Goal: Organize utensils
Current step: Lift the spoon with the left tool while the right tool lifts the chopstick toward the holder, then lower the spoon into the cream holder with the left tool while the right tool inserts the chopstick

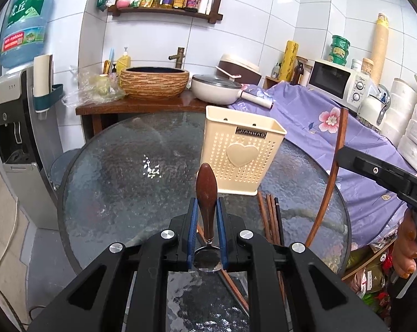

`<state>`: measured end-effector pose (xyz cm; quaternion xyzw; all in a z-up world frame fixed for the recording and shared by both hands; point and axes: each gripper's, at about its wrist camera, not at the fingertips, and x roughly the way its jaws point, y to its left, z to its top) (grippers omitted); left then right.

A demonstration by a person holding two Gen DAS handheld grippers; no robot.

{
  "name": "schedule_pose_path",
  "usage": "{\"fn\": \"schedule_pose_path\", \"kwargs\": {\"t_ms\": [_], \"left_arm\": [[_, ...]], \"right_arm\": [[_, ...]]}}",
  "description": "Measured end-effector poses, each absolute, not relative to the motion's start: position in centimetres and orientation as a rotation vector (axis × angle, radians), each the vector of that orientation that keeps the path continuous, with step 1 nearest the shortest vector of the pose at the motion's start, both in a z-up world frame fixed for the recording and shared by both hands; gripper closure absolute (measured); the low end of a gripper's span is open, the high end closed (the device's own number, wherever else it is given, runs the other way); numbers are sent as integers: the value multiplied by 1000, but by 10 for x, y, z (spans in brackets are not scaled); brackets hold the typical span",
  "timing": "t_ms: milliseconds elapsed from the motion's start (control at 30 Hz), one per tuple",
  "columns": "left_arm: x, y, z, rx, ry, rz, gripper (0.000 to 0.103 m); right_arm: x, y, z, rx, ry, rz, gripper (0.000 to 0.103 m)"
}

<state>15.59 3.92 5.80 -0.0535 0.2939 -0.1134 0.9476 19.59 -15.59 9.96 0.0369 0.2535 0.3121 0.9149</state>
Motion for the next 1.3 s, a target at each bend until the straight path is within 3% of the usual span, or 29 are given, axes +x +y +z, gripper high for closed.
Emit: {"fn": "schedule_pose_path", "kwargs": {"t_ms": [500, 733, 933, 1067, 1300], "left_arm": [[190, 27, 128, -120, 502, -297, 90], [237, 18, 187, -150, 416, -260, 90], [284, 5, 200, -180, 421, -224, 90], [310, -2, 193, -199, 438, -213, 90], [332, -15, 149, -184, 504, -190, 90]], "right_arm": [[229, -162, 167, 95, 387, 564, 95], [266, -170, 222, 123, 280, 463, 95], [302, -176, 247, 145, 214, 370, 95], [317, -175, 243, 123, 184, 309, 95], [344, -174, 186, 114, 269, 271, 95]]}}
